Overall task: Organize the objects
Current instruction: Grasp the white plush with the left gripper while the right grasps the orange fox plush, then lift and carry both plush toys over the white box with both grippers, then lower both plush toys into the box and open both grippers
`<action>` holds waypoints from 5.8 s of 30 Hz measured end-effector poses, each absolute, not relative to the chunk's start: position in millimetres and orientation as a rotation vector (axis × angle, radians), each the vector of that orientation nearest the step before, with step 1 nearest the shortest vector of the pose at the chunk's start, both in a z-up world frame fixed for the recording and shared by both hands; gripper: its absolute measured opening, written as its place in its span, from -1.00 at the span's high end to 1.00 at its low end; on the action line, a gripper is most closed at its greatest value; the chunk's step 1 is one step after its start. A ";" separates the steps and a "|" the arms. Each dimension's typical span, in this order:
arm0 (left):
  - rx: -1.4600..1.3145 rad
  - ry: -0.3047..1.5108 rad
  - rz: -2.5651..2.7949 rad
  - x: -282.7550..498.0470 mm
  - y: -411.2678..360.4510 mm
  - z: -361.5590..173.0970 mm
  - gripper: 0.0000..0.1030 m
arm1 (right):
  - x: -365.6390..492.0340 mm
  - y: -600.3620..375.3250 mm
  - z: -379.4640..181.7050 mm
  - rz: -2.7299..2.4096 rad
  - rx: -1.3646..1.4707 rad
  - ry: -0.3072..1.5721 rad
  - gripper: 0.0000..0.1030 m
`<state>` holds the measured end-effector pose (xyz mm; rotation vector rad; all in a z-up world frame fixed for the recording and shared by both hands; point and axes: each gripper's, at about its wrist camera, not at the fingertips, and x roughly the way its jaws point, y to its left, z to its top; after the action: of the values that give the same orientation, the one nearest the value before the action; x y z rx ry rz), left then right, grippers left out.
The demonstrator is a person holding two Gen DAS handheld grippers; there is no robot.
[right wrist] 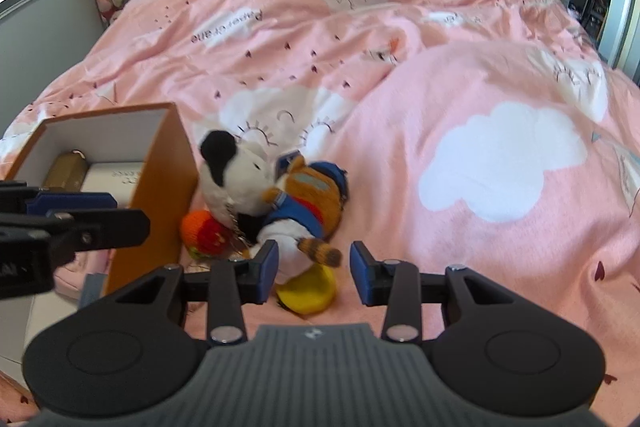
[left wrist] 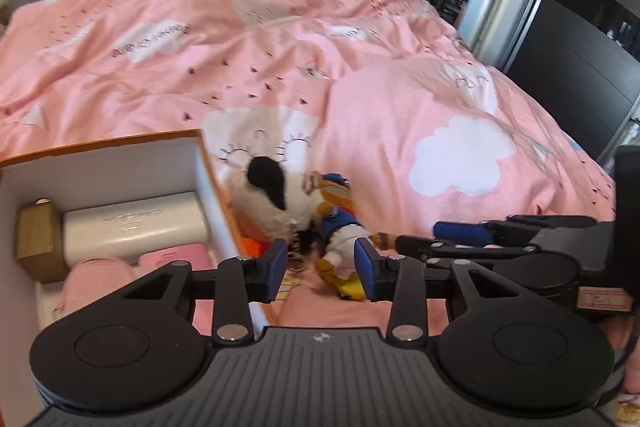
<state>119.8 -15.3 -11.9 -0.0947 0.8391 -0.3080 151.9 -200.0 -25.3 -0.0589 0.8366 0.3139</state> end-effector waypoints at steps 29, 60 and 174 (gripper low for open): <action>0.268 1.096 -0.282 268.7 -52.1 -40.5 -0.27 | 252.1 -185.7 -87.3 0.441 0.053 1.031 0.23; 0.349 1.155 -0.258 272.2 -86.2 -87.4 -0.14 | 259.6 -209.0 -96.4 0.459 0.161 1.055 0.31; 0.026 1.151 0.004 40.6 83.9 -40.1 0.70 | 103.8 -45.3 -49.8 0.909 -0.109 1.115 0.66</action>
<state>40.6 83.9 -40.1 0.0258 1.1507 0.0042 103.8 -45.3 -49.8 -0.1089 1.1153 0.9090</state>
